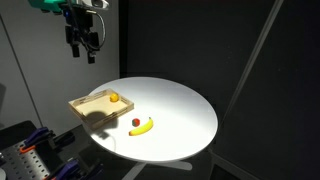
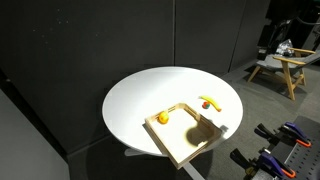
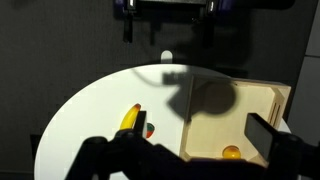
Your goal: Remove the apple from the box and put it on the table.
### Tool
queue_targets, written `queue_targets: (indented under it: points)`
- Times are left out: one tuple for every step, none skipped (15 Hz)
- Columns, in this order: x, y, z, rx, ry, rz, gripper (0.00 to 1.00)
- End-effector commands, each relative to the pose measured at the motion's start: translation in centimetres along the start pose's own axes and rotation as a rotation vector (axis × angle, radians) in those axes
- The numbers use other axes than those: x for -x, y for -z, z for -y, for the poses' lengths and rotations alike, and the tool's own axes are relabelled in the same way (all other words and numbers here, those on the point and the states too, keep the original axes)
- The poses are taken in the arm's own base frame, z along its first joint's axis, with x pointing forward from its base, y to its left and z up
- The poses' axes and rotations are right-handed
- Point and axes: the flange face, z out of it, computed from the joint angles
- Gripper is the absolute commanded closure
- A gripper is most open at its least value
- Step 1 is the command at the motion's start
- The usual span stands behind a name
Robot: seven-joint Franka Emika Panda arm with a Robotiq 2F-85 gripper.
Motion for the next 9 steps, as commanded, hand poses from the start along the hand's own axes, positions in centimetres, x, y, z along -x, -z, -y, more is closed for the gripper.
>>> queue_targets:
  points:
    - [-0.01, 0.05, 0.01, 0.000, 0.000, 0.001, 0.00]
    - [-0.01, 0.05, 0.01, 0.000, 0.000, 0.001, 0.00]
    - [-0.01, 0.05, 0.01, 0.000, 0.000, 0.001, 0.00]
    - [-0.01, 0.05, 0.01, 0.000, 0.000, 0.001, 0.00]
    - [-0.01, 0.05, 0.01, 0.000, 0.000, 0.001, 0.00]
    - [-0.20, 0.08, 0.02, -0.002, -0.002, -0.002, 0.00]
    - [-0.41, 0.11, 0.06, -0.003, -0.003, -0.005, 0.00]
    - [-0.57, 0.11, 0.08, -0.003, -0.004, -0.009, 0.00]
    - [-0.81, 0.13, 0.12, -0.004, -0.005, -0.011, 0.00]
